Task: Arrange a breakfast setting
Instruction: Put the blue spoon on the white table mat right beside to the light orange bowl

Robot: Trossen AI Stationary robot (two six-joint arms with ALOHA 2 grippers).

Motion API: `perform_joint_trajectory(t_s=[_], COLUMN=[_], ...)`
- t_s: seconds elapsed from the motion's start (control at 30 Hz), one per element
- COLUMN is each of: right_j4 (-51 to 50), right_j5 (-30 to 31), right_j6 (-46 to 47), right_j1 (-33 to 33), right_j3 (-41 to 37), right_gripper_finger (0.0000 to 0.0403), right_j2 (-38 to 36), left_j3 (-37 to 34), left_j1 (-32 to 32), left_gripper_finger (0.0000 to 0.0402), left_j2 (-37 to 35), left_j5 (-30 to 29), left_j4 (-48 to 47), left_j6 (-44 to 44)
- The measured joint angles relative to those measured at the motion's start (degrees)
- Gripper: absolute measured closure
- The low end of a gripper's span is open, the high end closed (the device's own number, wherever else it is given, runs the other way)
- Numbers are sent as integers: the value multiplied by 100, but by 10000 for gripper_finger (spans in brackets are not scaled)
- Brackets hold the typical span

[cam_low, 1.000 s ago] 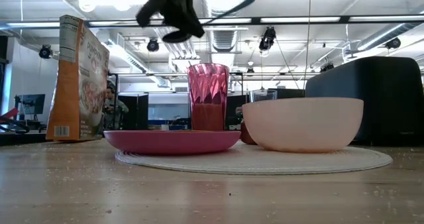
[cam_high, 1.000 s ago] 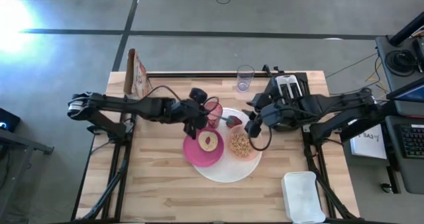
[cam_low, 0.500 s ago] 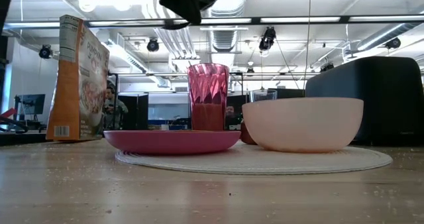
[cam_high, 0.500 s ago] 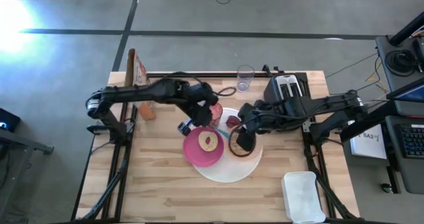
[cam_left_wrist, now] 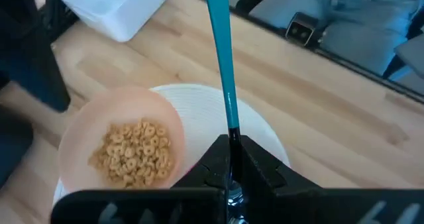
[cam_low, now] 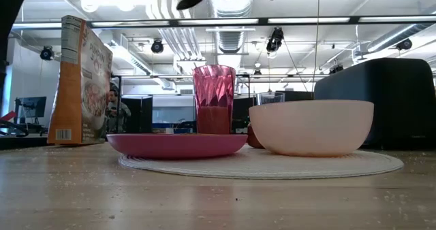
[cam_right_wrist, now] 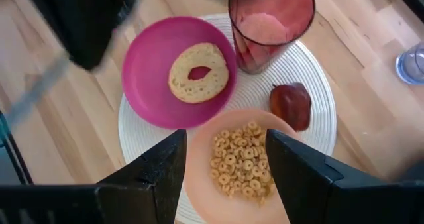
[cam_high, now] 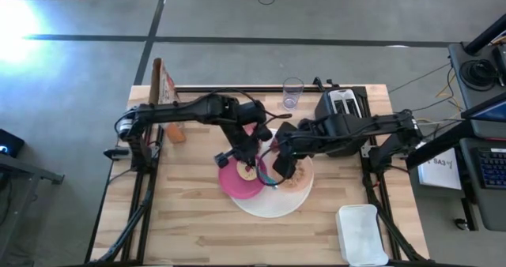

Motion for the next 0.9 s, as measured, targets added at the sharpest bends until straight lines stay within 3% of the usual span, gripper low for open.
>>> perform_joint_trajectory(t_s=[0.3, 0.57, 0.9], right_j4=[-390, -223, -286], right_j5=[17, 48, 0], right_j6=[7, 7, 59], right_j1=[4, -2, 4], right_j3=[353, 352, 344], right_gripper_finger=[207, 207, 207], right_j2=[167, 220, 363], left_j3=[-59, -98, -100], left_j1=[2, 13, 4], left_gripper_finger=[401, 401, 401], left_j2=[354, 574, 560], left_j5=[-192, -1113, -1154], left_j4=[-249, 882, 1682], left_j6=[153, 326, 329])
